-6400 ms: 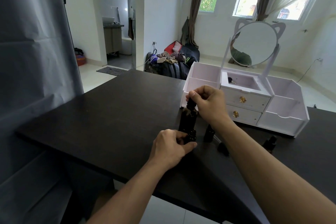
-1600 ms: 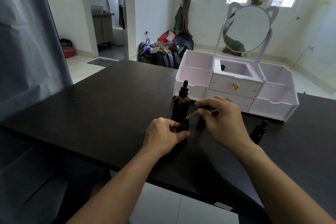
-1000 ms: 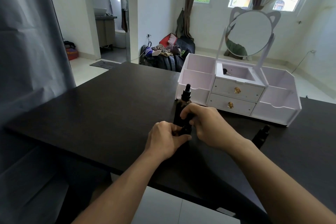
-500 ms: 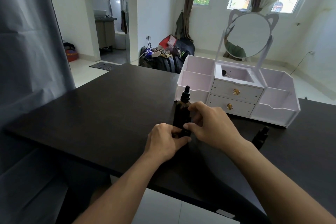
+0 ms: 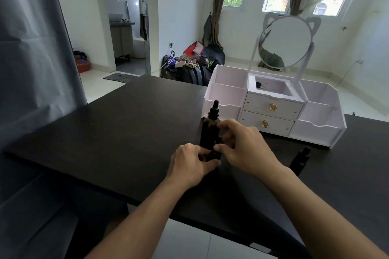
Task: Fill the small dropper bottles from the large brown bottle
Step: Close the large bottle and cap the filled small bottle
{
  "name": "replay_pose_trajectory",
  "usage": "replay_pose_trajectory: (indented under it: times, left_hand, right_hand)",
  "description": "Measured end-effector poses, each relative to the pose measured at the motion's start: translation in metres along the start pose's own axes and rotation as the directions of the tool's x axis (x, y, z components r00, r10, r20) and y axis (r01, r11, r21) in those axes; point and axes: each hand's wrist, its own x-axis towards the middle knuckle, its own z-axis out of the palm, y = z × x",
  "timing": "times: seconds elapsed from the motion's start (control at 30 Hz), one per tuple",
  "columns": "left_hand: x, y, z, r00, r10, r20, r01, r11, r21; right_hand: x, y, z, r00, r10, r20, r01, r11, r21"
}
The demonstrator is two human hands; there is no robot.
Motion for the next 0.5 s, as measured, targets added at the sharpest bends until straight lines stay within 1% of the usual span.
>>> replay_pose_trajectory:
  times: [0.07,0.2,0.3,0.43,0.5]
  left_hand:
    - [-0.0001,-0.0002,0.0002,1.0,0.005,-0.008,-0.005,1.0,0.003]
    - [0.0002,-0.0007,0.0002,1.0,0.017,-0.018,-0.016,1.0,0.012]
    - [0.001,-0.0008,0.0003,1.0,0.012,-0.016,-0.012,1.0,0.022]
    - [0.0015,-0.0012,0.0006,1.0,0.017,-0.021,-0.016,0.999,0.04]
    - [0.0014,-0.0016,0.0007,1.0,0.017,-0.009,-0.017,0.999,0.036]
  right_hand:
    - [0.0001,0.0007,-0.0016,0.999,0.013,-0.038,-0.015,0.999,-0.035]
    - [-0.0006,0.0011,-0.0001,0.999,0.017,0.028,-0.019,0.998,0.067]
    - [-0.0006,0.0009,0.0004,1.0,0.021,-0.003,-0.021,0.999,0.034]
    - [-0.0001,0.0005,0.0013,0.998,0.02,0.063,-0.026,0.995,0.092]
    - [-0.0018,0.0003,0.0026,0.998,0.036,0.058,-0.042,0.994,0.101]
